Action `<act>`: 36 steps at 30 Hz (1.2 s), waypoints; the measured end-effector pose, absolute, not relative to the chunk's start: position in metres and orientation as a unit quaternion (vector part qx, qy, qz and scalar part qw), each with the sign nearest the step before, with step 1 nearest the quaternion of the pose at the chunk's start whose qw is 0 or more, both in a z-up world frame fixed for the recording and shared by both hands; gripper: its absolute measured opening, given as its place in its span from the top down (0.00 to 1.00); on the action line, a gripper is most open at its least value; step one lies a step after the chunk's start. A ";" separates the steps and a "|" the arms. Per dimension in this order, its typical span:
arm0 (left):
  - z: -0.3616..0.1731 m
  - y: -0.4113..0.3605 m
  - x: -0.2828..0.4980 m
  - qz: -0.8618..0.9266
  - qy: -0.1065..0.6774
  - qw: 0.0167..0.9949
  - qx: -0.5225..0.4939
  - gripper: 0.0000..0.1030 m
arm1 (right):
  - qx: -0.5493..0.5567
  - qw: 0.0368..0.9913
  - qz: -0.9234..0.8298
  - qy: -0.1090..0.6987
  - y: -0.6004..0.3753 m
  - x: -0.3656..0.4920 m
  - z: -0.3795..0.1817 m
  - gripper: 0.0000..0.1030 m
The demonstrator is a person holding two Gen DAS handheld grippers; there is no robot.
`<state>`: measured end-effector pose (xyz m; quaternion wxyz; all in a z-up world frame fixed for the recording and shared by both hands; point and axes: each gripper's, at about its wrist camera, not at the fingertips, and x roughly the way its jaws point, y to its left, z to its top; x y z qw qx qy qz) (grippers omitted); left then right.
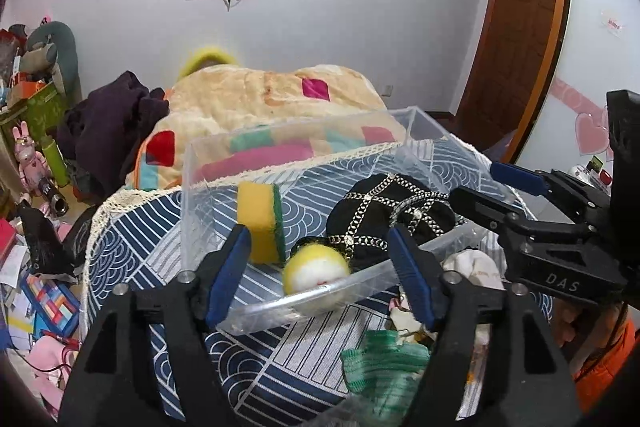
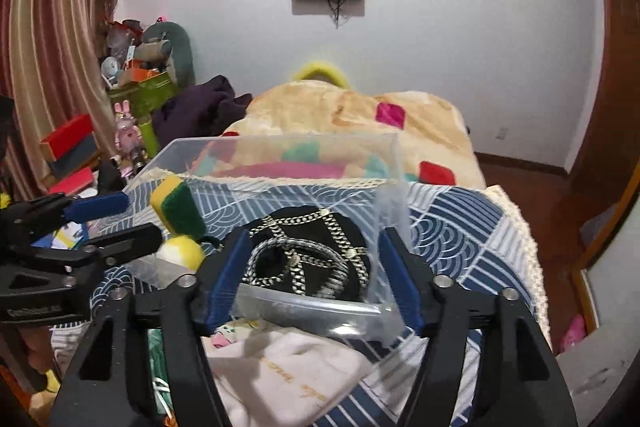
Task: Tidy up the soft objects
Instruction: 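Place the yellow plush into the clear box with the left tool, then grasp the bag of silver scrubbers with the left tool while the right tool grasps the white pouch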
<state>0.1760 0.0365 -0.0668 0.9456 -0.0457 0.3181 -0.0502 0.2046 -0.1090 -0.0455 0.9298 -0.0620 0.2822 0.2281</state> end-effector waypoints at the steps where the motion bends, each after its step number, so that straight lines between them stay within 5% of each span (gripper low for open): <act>1: -0.064 0.037 0.172 -0.049 0.314 0.947 -0.046 0.24 | -0.061 0.932 0.226 0.276 -0.112 0.202 -0.043 0.26; 4: -0.055 0.040 0.158 -0.045 0.300 0.951 -0.051 0.11 | -0.062 0.934 0.225 0.269 -0.119 0.193 -0.036 0.24; 9: -0.046 0.047 0.139 -0.039 0.294 0.953 -0.056 0.04 | -0.059 0.940 0.223 0.253 -0.129 0.177 -0.026 0.16; 28: -0.143 0.062 0.086 -0.005 0.394 0.915 -0.084 0.03 | -0.062 0.901 0.257 0.345 -0.125 0.161 -0.085 0.16; 32: -0.154 0.063 0.079 -0.023 0.391 0.914 -0.109 0.15 | -0.042 0.892 0.270 0.361 -0.125 0.164 -0.094 0.18; 36: -0.156 0.057 0.073 -0.037 0.383 0.916 -0.114 0.30 | -0.027 0.874 0.297 0.383 -0.122 0.169 -0.103 0.35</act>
